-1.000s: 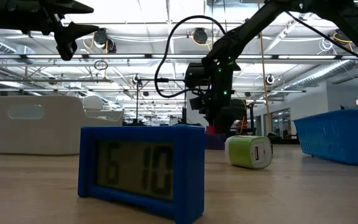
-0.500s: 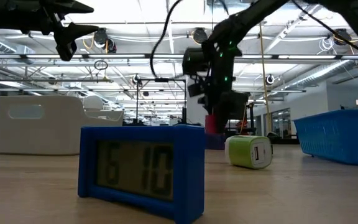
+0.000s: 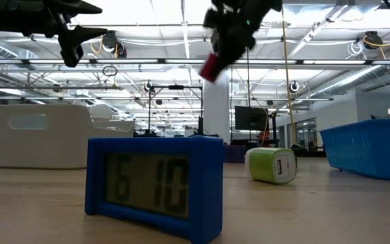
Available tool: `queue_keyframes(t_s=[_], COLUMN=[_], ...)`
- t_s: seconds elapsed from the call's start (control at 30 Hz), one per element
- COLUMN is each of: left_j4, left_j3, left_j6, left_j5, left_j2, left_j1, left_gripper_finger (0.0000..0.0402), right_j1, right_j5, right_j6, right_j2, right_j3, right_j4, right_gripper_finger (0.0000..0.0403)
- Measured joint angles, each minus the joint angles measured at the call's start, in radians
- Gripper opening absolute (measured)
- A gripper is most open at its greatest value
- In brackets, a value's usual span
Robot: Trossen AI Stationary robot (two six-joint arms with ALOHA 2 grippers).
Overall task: Pick & Place Office items
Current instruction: Put the top red charger adapter into the gray bin
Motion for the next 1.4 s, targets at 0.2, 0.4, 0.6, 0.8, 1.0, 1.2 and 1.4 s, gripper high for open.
queue_keyframes(t_s=[0.2,0.4,0.6,0.8,1.0,1.2,1.4], left_j4=[0.009,0.011,0.015,0.036,0.068,0.095,0.119], left_j3=[0.000,0.000,0.000,0.000,0.000,0.000,0.000], left_j6=[-0.011,-0.015,-0.013,0.004,0.039,0.061,0.087], left_j5=[0.000,0.000,0.000,-0.005,-0.048,-0.070,-0.100], left_j2=[0.000,0.000,0.000,0.000,0.000,0.000,0.000], left_j1=[0.000,0.000,0.000,0.000,0.001,0.001,0.001], left_gripper_finger=[0.0175,0.0175,0.0175,0.0175,0.0175,0.0175,0.0175], right_j1=[0.057,0.087,0.093,0.097,0.097,0.111,0.135], right_j5=[-0.003,-0.055,-0.094,-0.157,-0.218,-0.238,-0.239], right_j6=[0.043,0.093,0.122,0.163,0.250,0.315,0.343], right_j2=[-0.011,0.052,0.122,0.190,0.282,0.379,0.443], right_j3=[0.001,-0.002,0.000,0.000,0.001,0.001,0.002], right_j4=[0.187,0.314,0.513,0.648,0.815,0.944,1.023], right_gripper_finger=[0.0112,0.0112,0.0112,0.0112,0.0112,0.0112,0.0112])
